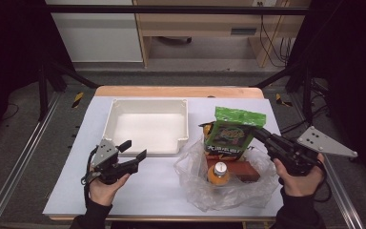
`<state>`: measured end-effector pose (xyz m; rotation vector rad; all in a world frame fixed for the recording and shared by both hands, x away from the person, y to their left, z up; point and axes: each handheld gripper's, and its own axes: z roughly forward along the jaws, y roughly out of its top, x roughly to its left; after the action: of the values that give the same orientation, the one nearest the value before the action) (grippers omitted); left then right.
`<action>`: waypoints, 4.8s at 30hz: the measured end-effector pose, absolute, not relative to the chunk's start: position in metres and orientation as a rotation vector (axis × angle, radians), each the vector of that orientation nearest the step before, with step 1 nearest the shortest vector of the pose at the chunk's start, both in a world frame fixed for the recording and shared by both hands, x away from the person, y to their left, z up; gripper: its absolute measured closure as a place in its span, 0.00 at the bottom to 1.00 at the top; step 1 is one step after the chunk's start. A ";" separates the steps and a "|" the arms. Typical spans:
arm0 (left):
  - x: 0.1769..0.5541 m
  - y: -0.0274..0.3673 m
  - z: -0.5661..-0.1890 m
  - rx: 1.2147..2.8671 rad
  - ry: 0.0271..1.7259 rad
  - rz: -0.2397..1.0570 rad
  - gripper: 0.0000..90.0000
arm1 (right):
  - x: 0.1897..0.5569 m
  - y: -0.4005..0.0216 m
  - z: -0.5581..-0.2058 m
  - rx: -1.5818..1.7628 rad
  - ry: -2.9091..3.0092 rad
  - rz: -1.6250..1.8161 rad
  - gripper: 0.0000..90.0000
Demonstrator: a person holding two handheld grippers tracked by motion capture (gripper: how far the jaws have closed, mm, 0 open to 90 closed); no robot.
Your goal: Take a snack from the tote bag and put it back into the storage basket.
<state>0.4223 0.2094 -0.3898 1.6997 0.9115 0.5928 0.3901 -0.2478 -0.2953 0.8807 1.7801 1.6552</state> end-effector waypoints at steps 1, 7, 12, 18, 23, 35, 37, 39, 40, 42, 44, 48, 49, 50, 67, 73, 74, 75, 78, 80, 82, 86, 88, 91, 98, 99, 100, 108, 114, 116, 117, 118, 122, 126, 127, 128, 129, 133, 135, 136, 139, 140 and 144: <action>0.422 0.211 -0.387 1.694 0.913 0.600 0.36 | 0.392 -0.244 -0.295 0.875 1.787 1.654 0.97; 0.422 0.222 -0.380 1.663 0.930 0.609 0.35 | 0.402 -0.213 -0.289 0.866 1.827 1.653 0.97; 0.421 0.223 -0.376 1.662 0.923 0.607 0.34 | 0.407 -0.196 -0.290 0.865 1.851 1.650 0.97; 0.413 0.209 -0.361 1.667 0.857 0.592 0.35 | 0.410 -0.179 -0.303 0.855 1.901 1.645 0.97; 0.406 0.188 -0.345 1.672 0.773 0.576 0.38 | 0.412 -0.166 -0.316 0.863 1.954 1.632 0.97; 0.412 0.142 -0.328 1.700 0.669 0.524 0.53 | 0.414 -0.146 -0.330 0.830 2.024 1.623 0.97; 0.413 0.138 -0.327 1.711 0.668 0.528 0.58 | 0.414 -0.145 -0.331 0.827 2.029 1.623 0.97; 0.415 0.136 -0.326 1.722 0.672 0.524 0.63 | 0.414 -0.143 -0.333 0.822 2.033 1.630 0.97; 0.416 0.135 -0.326 1.724 0.674 0.521 0.65 | 0.414 -0.143 -0.333 0.824 2.036 1.630 0.97; 0.417 0.134 -0.327 1.731 0.677 0.529 0.71 | 0.414 -0.142 -0.334 0.826 2.037 1.634 0.97; 0.417 0.133 -0.328 1.744 0.685 0.539 0.72 | 0.414 -0.142 -0.336 0.828 2.038 1.629 0.97; 0.416 0.133 -0.328 1.757 0.698 0.545 0.78 | 0.417 -0.143 -0.339 0.847 2.045 1.630 0.96; 0.416 0.133 -0.328 1.758 0.700 0.547 0.80 | 0.417 -0.143 -0.339 0.845 2.044 1.633 0.96; 0.416 0.133 -0.328 1.760 0.702 0.547 0.81 | 0.417 -0.144 -0.339 0.845 2.044 1.632 0.96; 0.412 0.136 -0.327 1.779 0.688 0.583 0.92 | 0.418 -0.145 -0.341 0.859 2.022 1.673 0.84; 0.413 0.148 -0.324 1.763 0.697 0.598 0.92 | 0.414 -0.156 -0.338 0.874 1.987 1.658 0.72; 0.413 0.151 -0.323 1.762 0.701 0.603 0.92 | 0.414 -0.159 -0.337 0.884 1.973 1.662 0.69; 0.414 0.154 -0.322 1.760 0.709 0.608 0.92 | 0.413 -0.162 -0.337 0.889 1.965 1.653 0.65; 0.415 0.164 -0.318 1.751 0.723 0.627 0.92 | 0.409 -0.173 -0.337 0.915 1.933 1.631 0.59; 0.417 0.170 -0.317 1.746 0.737 0.634 0.92 | 0.407 -0.184 -0.337 0.937 1.900 1.606 0.53; 0.419 0.176 -0.315 1.740 0.749 0.642 0.92 | 0.404 -0.191 -0.338 0.949 1.894 1.585 0.50; 0.423 0.188 -0.313 1.725 0.775 0.660 0.92 | 0.396 -0.208 -0.344 0.984 1.888 1.523 0.43; 0.426 0.193 -0.311 1.722 0.785 0.675 0.92 | 0.393 -0.215 -0.348 0.999 1.880 1.495 0.40; 0.430 0.199 -0.310 1.716 0.799 0.689 0.92 | 0.389 -0.228 -0.354 1.041 1.856 1.468 0.36; 0.443 0.209 -0.312 1.700 0.842 0.695 0.92 | 0.386 -0.253 -0.369 1.138 1.811 1.422 0.30; 0.445 0.211 -0.313 1.704 0.847 0.700 0.92 | 0.387 -0.255 -0.370 1.142 1.810 1.418 0.29; 0.447 0.212 -0.313 1.704 0.851 0.701 0.92 | 0.387 -0.257 -0.372 1.149 1.812 1.410 0.29; 0.466 0.222 -0.320 1.691 0.891 0.715 0.92 | 0.390 -0.263 -0.379 1.189 1.805 1.372 0.28; 0.487 0.226 -0.329 1.690 0.934 0.739 0.92 | 0.391 -0.262 -0.380 1.199 1.807 1.370 0.27; 0.494 0.227 -0.332 1.695 0.949 0.747 0.92 | 0.391 -0.261 -0.381 1.194 1.811 1.367 0.27; 0.497 0.228 -0.333 1.693 0.957 0.752 0.92 | 0.392 -0.260 -0.382 1.195 1.815 1.367 0.27; 0.500 0.229 -0.334 1.694 0.966 0.757 0.92 | 0.392 -0.260 -0.382 1.193 1.819 1.365 0.27; 0.514 0.233 -0.338 1.690 0.999 0.775 0.92 | 0.393 -0.260 -0.382 1.194 1.820 1.366 0.27; 0.528 0.238 -0.341 1.700 1.030 0.792 0.92 | 0.393 -0.260 -0.382 1.197 1.819 1.364 0.27; 0.532 0.240 -0.342 1.700 1.036 0.792 0.92 | 0.393 -0.260 -0.382 1.199 1.819 1.362 0.27; 0.536 0.241 -0.343 1.697 1.042 0.793 0.92 | 0.393 -0.261 -0.382 1.198 1.819 1.364 0.27; 0.539 0.243 -0.343 1.693 1.051 0.794 0.92 | 0.393 -0.261 -0.382 1.200 1.817 1.364 0.27; 0.551 0.249 -0.347 1.689 1.077 0.802 0.92 | 0.393 -0.260 -0.383 1.200 1.818 1.366 0.27; 0.556 0.251 -0.349 1.688 1.083 0.809 0.92 | 0.394 -0.260 -0.383 1.201 1.819 1.365 0.27; 0.558 0.252 -0.350 1.690 1.088 0.813 0.92 | 0.394 -0.260 -0.384 1.202 1.821 1.366 0.27; 0.565 0.254 -0.354 1.698 1.110 0.823 0.92 | 0.395 -0.259 -0.385 1.202 1.823 1.364 0.27; 0.567 0.255 -0.355 1.704 1.114 0.827 0.92 | 0.395 -0.259 -0.385 1.202 1.825 1.362 0.27; 0.576 0.258 -0.359 1.709 1.126 0.840 0.92 | 0.396 -0.259 -0.386 1.201 1.827 1.361 0.27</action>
<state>0.5758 0.2580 -0.3590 1.7094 1.1263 0.8404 0.3957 -0.2585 -0.3860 1.2013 1.8274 1.3614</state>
